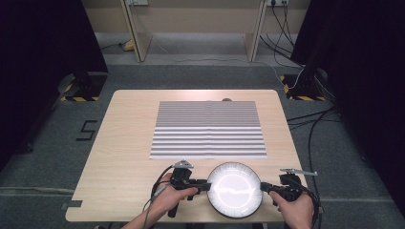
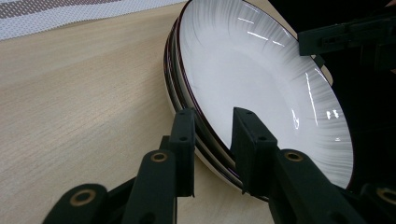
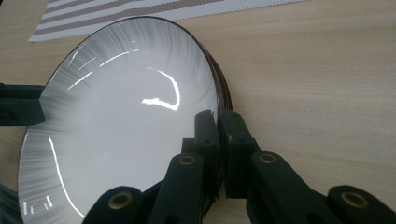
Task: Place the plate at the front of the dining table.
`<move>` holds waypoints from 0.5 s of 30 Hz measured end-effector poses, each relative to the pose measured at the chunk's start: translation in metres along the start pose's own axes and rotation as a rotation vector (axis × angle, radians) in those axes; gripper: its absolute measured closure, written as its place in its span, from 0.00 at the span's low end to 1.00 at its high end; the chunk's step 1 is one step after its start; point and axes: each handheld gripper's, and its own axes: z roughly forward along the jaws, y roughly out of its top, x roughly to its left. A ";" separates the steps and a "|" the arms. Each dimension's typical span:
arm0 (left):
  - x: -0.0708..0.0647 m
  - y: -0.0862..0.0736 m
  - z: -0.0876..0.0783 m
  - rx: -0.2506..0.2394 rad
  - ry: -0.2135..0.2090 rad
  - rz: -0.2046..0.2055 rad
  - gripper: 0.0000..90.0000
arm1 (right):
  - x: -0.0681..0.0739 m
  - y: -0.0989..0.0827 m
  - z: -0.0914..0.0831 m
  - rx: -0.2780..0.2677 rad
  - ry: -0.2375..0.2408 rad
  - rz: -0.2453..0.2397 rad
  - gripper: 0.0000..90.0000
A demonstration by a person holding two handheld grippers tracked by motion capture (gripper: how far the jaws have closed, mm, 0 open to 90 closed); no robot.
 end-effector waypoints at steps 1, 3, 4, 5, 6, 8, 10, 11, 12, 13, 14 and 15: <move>0.000 0.000 0.000 0.000 -0.002 -0.001 0.78 | -0.001 0.001 0.000 0.003 0.008 0.011 0.96; 0.001 0.000 0.000 -0.006 -0.006 -0.015 0.77 | -0.001 0.002 0.001 0.004 0.011 0.020 0.97; 0.002 0.000 0.000 -0.007 -0.009 -0.022 0.77 | -0.001 0.002 0.001 0.008 0.012 0.024 0.97; 0.002 0.000 0.000 -0.008 -0.008 -0.026 0.77 | -0.001 0.003 0.002 0.009 0.012 0.025 0.97; 0.001 0.000 0.000 -0.008 -0.006 -0.025 0.77 | 0.000 0.003 0.003 0.008 0.009 0.024 0.96; 0.001 0.002 -0.001 -0.014 0.005 -0.037 0.75 | 0.004 0.003 0.006 -0.004 -0.009 -0.002 0.96; 0.001 0.004 -0.001 -0.013 0.014 -0.033 0.73 | 0.008 0.003 0.010 0.009 -0.007 -0.004 0.95; 0.001 0.005 -0.001 -0.008 0.007 -0.040 0.72 | 0.008 0.002 0.011 0.016 -0.004 -0.001 0.93; 0.002 0.005 -0.001 -0.003 0.008 -0.042 0.72 | 0.009 0.000 0.018 0.043 0.023 0.005 0.92; 0.002 0.004 -0.001 -0.007 0.000 -0.045 0.71 | 0.009 -0.002 0.019 0.022 0.024 0.003 0.91; 0.002 0.004 -0.002 -0.009 -0.007 -0.049 0.71 | 0.009 -0.001 0.019 0.021 0.027 -0.007 0.89; 0.002 0.003 -0.002 -0.008 -0.006 -0.045 0.71 | 0.006 0.000 0.017 0.033 0.054 0.020 0.87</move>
